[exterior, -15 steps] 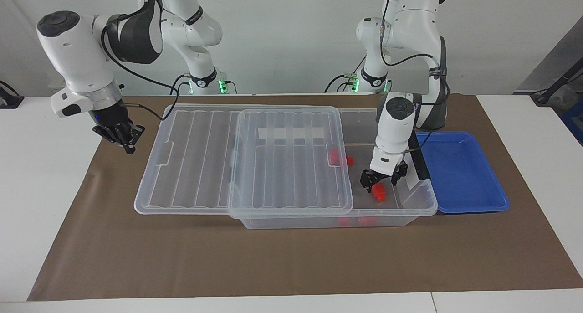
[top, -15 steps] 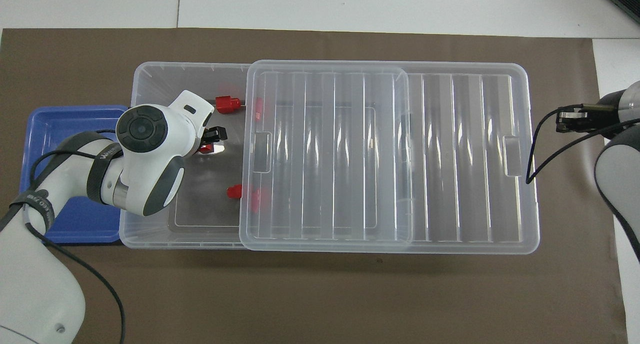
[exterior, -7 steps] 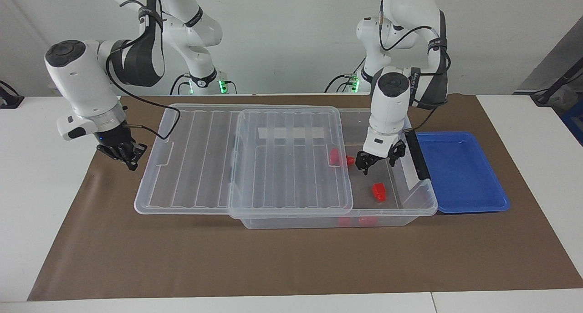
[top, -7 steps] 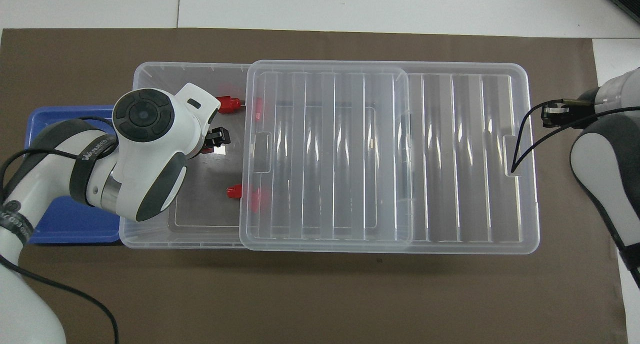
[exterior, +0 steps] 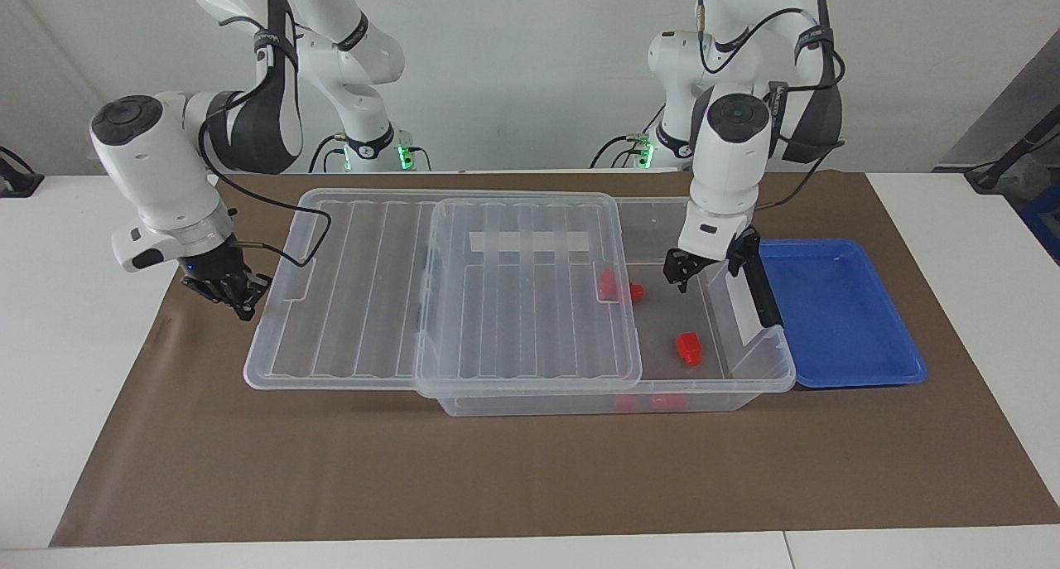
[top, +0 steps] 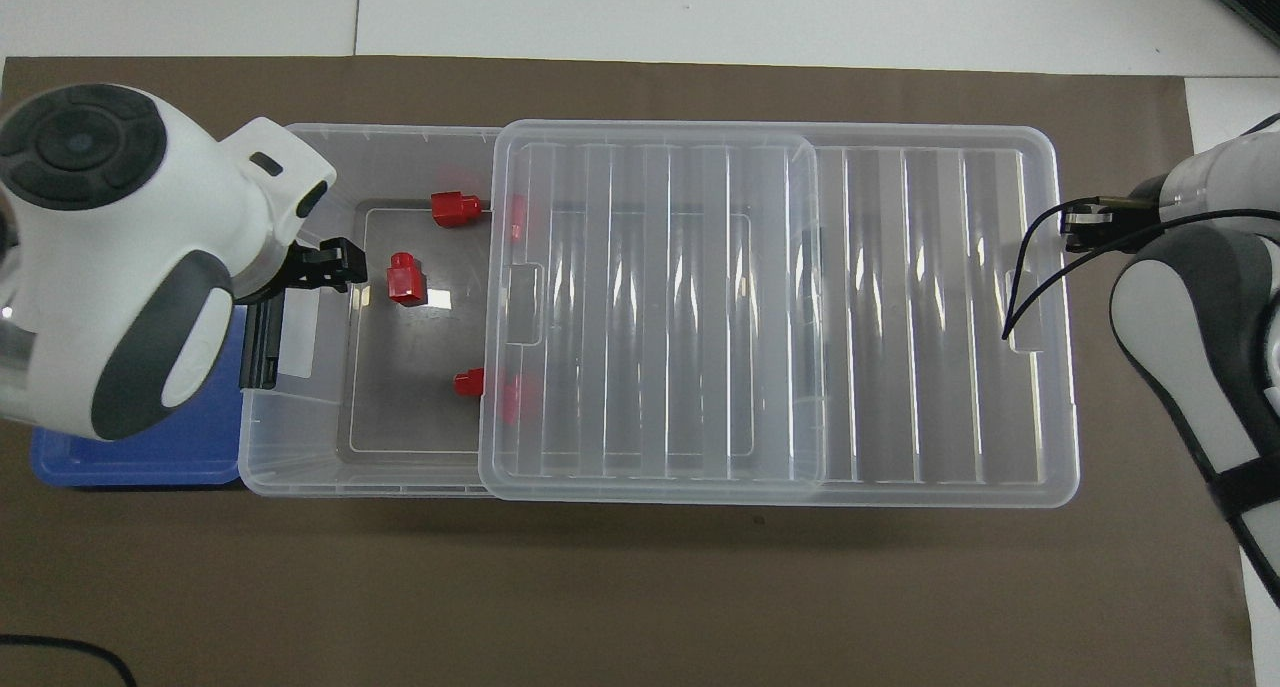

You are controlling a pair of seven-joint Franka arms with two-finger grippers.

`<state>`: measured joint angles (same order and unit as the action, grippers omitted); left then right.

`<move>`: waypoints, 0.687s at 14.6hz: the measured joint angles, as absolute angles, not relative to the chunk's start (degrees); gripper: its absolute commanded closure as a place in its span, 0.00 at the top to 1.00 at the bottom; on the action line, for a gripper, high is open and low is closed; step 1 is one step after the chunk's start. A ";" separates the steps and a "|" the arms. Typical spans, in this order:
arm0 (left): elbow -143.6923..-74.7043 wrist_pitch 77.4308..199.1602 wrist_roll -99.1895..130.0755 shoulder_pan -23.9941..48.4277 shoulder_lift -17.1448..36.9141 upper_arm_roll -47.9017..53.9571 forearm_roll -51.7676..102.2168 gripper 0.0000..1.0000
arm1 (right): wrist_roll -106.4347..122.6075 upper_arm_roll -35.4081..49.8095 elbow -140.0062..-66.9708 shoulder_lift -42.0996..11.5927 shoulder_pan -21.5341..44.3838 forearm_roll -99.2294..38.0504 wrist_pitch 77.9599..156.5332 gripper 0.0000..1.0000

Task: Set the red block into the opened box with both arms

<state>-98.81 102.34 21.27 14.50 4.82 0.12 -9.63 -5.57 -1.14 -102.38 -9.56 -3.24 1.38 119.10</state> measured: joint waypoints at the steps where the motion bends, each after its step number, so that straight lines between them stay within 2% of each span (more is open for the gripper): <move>1: -97.43 101.20 16.69 11.91 4.70 -0.03 -9.02 1.00 | -5.57 -1.06 -102.38 -9.56 -3.12 1.38 119.10 0.00; 6: -96.34 100.51 -10.84 -2.42 4.60 -0.49 -4.90 1.00 | -4.77 -0.44 -102.38 -9.56 -2.19 1.39 119.09 0.00; 10: -96.65 100.47 -15.81 -3.49 4.59 0.66 -1.81 1.00 | -3.97 -0.27 -102.39 -9.56 -0.51 1.39 118.66 0.00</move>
<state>-96.65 100.47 -15.81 -3.49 4.59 0.66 -1.81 -3.97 -0.27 -102.39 -9.56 -0.51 1.39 118.66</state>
